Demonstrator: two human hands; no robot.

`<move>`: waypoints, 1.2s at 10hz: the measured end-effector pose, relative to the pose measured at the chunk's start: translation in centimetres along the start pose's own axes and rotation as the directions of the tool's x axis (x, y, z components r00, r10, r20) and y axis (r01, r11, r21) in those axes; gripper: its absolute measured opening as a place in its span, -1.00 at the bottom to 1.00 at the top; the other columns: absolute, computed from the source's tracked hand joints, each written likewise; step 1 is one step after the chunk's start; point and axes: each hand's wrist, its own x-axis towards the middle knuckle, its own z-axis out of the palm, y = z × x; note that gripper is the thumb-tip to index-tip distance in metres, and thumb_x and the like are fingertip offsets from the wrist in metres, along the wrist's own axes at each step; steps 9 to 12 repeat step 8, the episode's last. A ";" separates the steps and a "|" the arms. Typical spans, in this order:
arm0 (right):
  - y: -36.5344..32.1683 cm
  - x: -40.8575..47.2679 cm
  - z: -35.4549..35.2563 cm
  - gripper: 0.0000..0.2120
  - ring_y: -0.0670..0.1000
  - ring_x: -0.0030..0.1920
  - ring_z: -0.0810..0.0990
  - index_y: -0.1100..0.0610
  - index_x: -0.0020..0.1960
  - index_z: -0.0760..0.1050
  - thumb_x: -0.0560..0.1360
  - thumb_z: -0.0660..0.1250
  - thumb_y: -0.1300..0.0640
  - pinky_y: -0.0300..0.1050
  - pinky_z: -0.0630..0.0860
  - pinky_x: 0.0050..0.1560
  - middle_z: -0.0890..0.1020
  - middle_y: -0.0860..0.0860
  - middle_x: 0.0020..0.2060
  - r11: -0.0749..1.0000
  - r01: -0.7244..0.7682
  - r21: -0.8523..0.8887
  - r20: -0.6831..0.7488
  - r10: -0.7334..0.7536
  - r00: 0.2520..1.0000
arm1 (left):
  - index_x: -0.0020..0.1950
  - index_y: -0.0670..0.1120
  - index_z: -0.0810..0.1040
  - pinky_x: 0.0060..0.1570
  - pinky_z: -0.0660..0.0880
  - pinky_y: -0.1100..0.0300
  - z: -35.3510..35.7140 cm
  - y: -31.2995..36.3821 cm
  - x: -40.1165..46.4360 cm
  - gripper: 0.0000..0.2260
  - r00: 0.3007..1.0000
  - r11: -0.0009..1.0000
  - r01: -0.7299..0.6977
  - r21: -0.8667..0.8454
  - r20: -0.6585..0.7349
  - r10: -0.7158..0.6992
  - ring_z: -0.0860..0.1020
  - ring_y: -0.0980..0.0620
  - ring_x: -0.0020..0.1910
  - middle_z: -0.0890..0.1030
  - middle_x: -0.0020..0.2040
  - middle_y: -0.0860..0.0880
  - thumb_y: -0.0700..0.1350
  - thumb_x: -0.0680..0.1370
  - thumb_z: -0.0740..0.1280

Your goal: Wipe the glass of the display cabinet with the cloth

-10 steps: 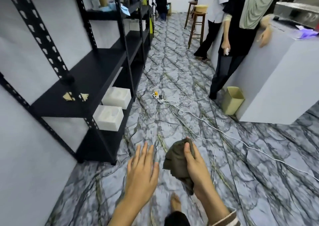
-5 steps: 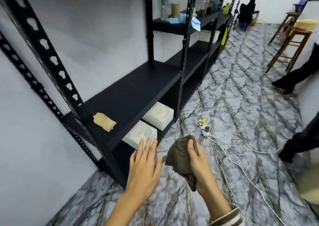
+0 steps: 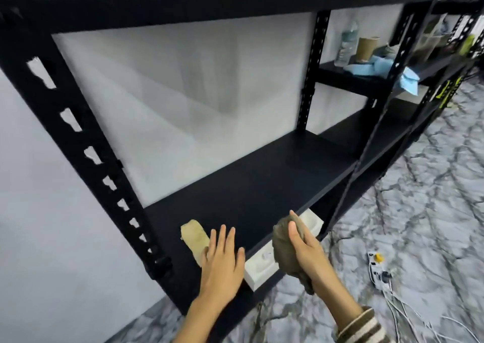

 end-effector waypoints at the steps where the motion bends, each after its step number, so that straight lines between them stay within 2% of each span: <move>1: -0.4 5.8 0.8 -0.60 -0.08 0.42 0.36 -0.21 0.44 0.27 0.61 0.11 -0.14 0.04 0.33 0.44 0.36 -0.15 0.45 0.997 0.008 -0.083 0.064 -0.003 0.998 | 0.57 0.02 -0.08 0.49 -0.06 0.05 0.2 -0.7 3.4 -0.52 0.996 0.995 0.086 0.047 0.002 -0.086 -0.18 0.03 0.55 -0.12 0.58 0.04 0.09 0.66 -0.08; 2: -0.7 8.9 1.8 -0.56 -0.02 0.41 0.38 -0.16 0.50 0.21 0.63 0.09 -0.12 0.02 0.30 0.45 0.38 -0.10 0.44 0.973 0.065 -0.223 0.111 -0.041 0.993 | 0.57 0.02 -0.09 0.50 -0.04 0.03 0.5 -1.2 4.4 -0.51 0.989 0.986 0.145 0.077 0.006 -0.146 -0.18 0.01 0.55 -0.12 0.58 0.02 0.10 0.66 -0.09; 3: -0.6 15.1 4.8 -0.50 0.06 0.27 0.53 -0.16 0.54 0.09 0.62 0.01 -0.17 0.07 0.39 0.34 0.52 -0.06 0.33 0.794 0.322 -0.516 0.306 -0.180 0.935 | 0.57 0.01 -0.09 0.50 -0.03 0.01 1.3 -1.8 6.2 -0.48 0.961 0.954 0.276 0.119 -0.025 -0.275 -0.16 -0.03 0.56 -0.12 0.58 0.00 0.15 0.64 -0.18; 4: 1.5 18.6 7.3 -0.46 0.04 0.30 0.50 -0.14 0.56 0.02 0.61 -0.04 -0.18 0.11 0.35 0.38 0.52 -0.05 0.33 0.514 0.588 -0.625 0.552 -0.242 0.798 | 0.56 0.00 -0.10 0.48 -0.03 0.00 2.5 -1.3 6.9 -0.34 0.930 0.919 0.367 0.143 -0.071 -0.360 -0.14 -0.05 0.56 -0.11 0.58 -0.01 0.22 0.50 -0.37; 5: 6.4 21.0 9.6 -0.47 0.03 0.53 0.16 -0.18 0.56 -0.16 0.65 -0.04 -0.15 0.13 0.08 0.48 0.29 -0.04 0.50 0.294 0.705 -0.646 0.734 -0.015 0.679 | 0.57 -0.01 -0.13 0.48 -0.03 -0.03 3.9 -0.4 8.1 -0.43 0.880 0.868 0.474 0.146 -0.059 -0.470 -0.16 -0.05 0.56 -0.12 0.58 -0.03 0.17 0.59 -0.26; 6: 8.8 20.9 9.4 -0.45 0.02 0.57 0.03 -0.18 0.56 -0.16 0.65 -0.02 -0.18 0.16 0.02 0.50 0.13 -0.07 0.56 0.260 0.712 -0.652 0.750 0.085 0.656 | 0.57 -0.01 -0.14 0.49 -0.03 -0.03 4.7 0.1 8.7 -0.49 0.859 0.849 0.512 0.131 -0.064 -0.508 -0.17 -0.04 0.55 -0.14 0.58 -0.03 0.09 0.66 -0.11; 7: 9.5 20.8 8.8 -0.42 0.02 0.57 -0.02 -0.14 0.57 -0.13 0.63 -0.02 -0.22 0.16 -0.06 0.52 0.07 -0.09 0.57 0.315 0.711 -0.628 0.762 0.067 0.644 | 0.57 -0.01 -0.13 0.50 -0.03 -0.04 5.8 0.8 8.5 -0.50 0.838 0.830 0.545 0.116 -0.050 -0.543 -0.19 -0.03 0.55 -0.14 0.58 -0.03 0.09 0.66 -0.09; 8: 9.0 21.6 8.8 -0.43 0.00 0.57 -0.05 -0.13 0.57 -0.12 0.63 -0.02 -0.21 0.14 -0.12 0.52 0.07 -0.09 0.57 0.408 0.697 -0.590 0.781 0.067 0.622 | 0.57 -0.02 -0.13 0.50 -0.02 -0.05 5.6 1.1 8.7 -0.50 0.838 0.831 0.545 0.115 -0.027 -0.545 -0.19 -0.03 0.55 -0.14 0.58 -0.03 0.08 0.66 -0.09; 12: 9.0 21.6 8.8 -0.43 0.00 0.57 -0.05 -0.13 0.57 -0.12 0.63 -0.02 -0.21 0.14 -0.12 0.52 0.07 -0.09 0.57 0.408 0.697 -0.590 0.781 0.067 0.622 | 0.57 -0.02 -0.13 0.50 -0.02 -0.05 5.6 1.1 8.7 -0.50 0.838 0.831 0.545 0.115 -0.027 -0.545 -0.19 -0.03 0.55 -0.14 0.58 -0.03 0.08 0.66 -0.09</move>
